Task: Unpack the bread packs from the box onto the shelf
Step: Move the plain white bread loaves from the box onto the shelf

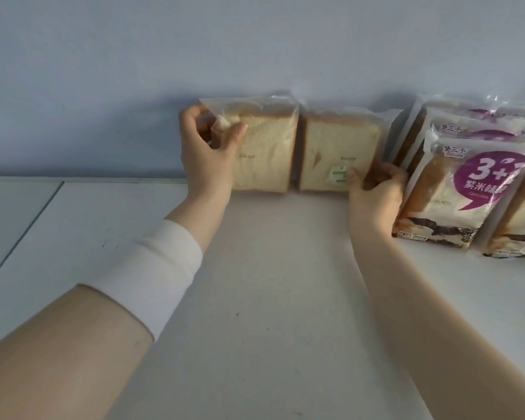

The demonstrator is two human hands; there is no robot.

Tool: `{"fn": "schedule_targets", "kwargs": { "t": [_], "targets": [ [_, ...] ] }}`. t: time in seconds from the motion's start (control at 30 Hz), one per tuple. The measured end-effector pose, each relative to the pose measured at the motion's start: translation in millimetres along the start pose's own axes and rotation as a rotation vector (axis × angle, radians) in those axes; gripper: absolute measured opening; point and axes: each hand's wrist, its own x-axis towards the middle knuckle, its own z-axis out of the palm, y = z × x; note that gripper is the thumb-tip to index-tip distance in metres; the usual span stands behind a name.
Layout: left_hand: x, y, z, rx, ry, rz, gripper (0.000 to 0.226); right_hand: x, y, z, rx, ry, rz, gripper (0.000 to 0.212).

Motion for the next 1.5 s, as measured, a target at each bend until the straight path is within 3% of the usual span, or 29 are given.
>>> {"fn": "schedule_targets", "kwargs": {
  "t": [0.1,0.2,0.33,0.43,0.53,0.63,0.9,1.03,1.27,1.5],
  "targets": [
    [-6,6,0,0.041,0.024,0.002,0.035,-4,-3,4,-0.129,-0.012,-0.007,0.050],
    [-11,10,-10,0.153,-0.017,-0.004,0.049,-18,-11,-1,-0.255,-0.089,-0.032,0.070],
    [-44,32,-44,0.547,-0.090,0.079,0.065,-66,-25,-30,-0.369,-0.201,-0.157,0.073],
    [-92,61,-75,0.876,-0.467,0.396,0.056,-116,-30,-72,-0.560,-0.297,-0.281,0.061],
    [-146,98,-93,1.180,-0.891,0.546,0.048,-165,-35,-130,-0.733,-0.357,-0.302,0.055],
    [-206,136,-102,1.339,-1.055,0.674,0.049,-208,-37,-200,-0.820,-0.352,-0.200,0.053],
    [-408,233,-49,1.147,-1.320,1.038,0.053,-291,0,-438,-1.106,-0.240,0.074,0.049],
    [-554,250,5,1.052,-1.467,1.098,0.046,-332,58,-568,-1.184,-0.164,0.272,0.046],
    [-784,214,67,1.013,-1.750,1.207,0.040,-408,193,-744,-1.154,-0.083,0.734,0.035],
    [-907,132,133,1.075,-2.006,1.134,0.041,-418,328,-812,-1.005,-0.058,0.995,0.033]
  ]
}}
